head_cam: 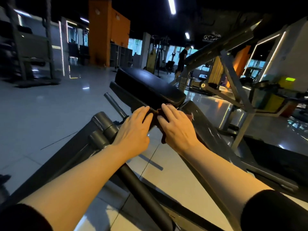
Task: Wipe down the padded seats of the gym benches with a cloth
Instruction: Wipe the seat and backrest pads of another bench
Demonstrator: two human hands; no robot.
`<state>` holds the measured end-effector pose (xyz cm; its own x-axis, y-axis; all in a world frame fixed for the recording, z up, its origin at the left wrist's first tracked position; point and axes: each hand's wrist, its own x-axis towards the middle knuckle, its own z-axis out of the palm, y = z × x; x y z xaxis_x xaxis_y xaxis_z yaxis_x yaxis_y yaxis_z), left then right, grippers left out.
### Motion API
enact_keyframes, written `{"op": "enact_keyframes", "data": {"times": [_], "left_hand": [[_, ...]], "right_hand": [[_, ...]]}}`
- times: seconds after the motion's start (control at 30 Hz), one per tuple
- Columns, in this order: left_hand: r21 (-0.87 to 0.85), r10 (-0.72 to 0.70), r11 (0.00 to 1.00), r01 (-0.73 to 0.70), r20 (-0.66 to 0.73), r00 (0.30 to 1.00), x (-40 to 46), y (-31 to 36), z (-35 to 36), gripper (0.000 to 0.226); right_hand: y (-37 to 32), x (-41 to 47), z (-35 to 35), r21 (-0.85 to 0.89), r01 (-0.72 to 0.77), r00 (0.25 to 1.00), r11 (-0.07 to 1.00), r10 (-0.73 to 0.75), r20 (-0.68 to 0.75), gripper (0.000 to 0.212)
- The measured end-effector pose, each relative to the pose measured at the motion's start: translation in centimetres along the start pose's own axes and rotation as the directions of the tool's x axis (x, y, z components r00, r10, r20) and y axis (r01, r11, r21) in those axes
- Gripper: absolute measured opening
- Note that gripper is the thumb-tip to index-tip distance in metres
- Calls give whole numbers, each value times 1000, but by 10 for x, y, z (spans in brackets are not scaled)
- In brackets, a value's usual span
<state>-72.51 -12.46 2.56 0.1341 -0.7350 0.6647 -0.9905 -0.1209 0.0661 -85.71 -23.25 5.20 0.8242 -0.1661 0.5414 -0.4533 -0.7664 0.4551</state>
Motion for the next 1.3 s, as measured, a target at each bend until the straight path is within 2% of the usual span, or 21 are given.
{"op": "enact_keyframes", "data": {"times": [0.07, 0.13, 0.23, 0.33, 0.43, 0.57, 0.63, 0.77, 0.97, 1.13, 1.2, 1.27, 1.3], "left_hand": [[-1, -14, 1000, 14, -3, 1000, -7, 7, -5, 67], [-18, -24, 1000, 25, 10, 1000, -9, 14, -7, 67], [-55, 7, 998, -7, 1, 1000, -4, 33, -7, 70], [-103, 19, 994, -23, -42, 999, 7, 58, -4, 68], [-110, -61, 992, 53, -72, 996, 21, 78, 4, 67], [-144, -252, 960, 241, -63, 966, 27, 81, 9, 70], [-122, -270, 957, 263, -43, 962, 25, 78, 8, 72], [-48, -267, 963, 265, -49, 962, 24, 66, 2, 73], [-24, -285, 958, 284, -95, 954, 29, 63, -4, 70], [-44, -261, 965, 257, -112, 959, 30, 71, -4, 67], [-65, -242, 970, 236, -125, 962, 33, 79, -1, 64], [-99, -228, 972, 215, -146, 963, 34, 90, 6, 59], [-111, -221, 972, 206, -149, 964, 33, 96, 10, 58]], "right_hand": [[-4, 0, -2, 25, -7, 999, 1000, 6, 46, 36], [-5, -4, -6, 102, 3, 999, 995, -7, 36, 25], [5, -24, -10, 222, 38, 996, 974, -18, -92, 17], [28, -47, -12, 245, 4, 967, 970, 58, -248, 28], [52, -52, -14, 307, -40, 932, 951, 146, -331, 38], [63, -38, -11, 399, -16, 939, 917, 151, -308, 45], [57, -26, -10, 409, 16, 936, 912, 131, -327, 41], [48, 13, -3, 315, 48, 923, 948, 78, -377, 30], [40, 29, 4, 199, 34, 956, 979, 26, -291, 17], [61, 5, 0, 299, 18, 920, 954, 101, -379, 39], [65, -5, 5, 372, -48, 950, 927, 157, -270, 48], [67, -16, 14, 525, -103, 971, 845, 200, -130, 57], [69, -20, 19, 580, -87, 976, 810, 187, -115, 56]]}}
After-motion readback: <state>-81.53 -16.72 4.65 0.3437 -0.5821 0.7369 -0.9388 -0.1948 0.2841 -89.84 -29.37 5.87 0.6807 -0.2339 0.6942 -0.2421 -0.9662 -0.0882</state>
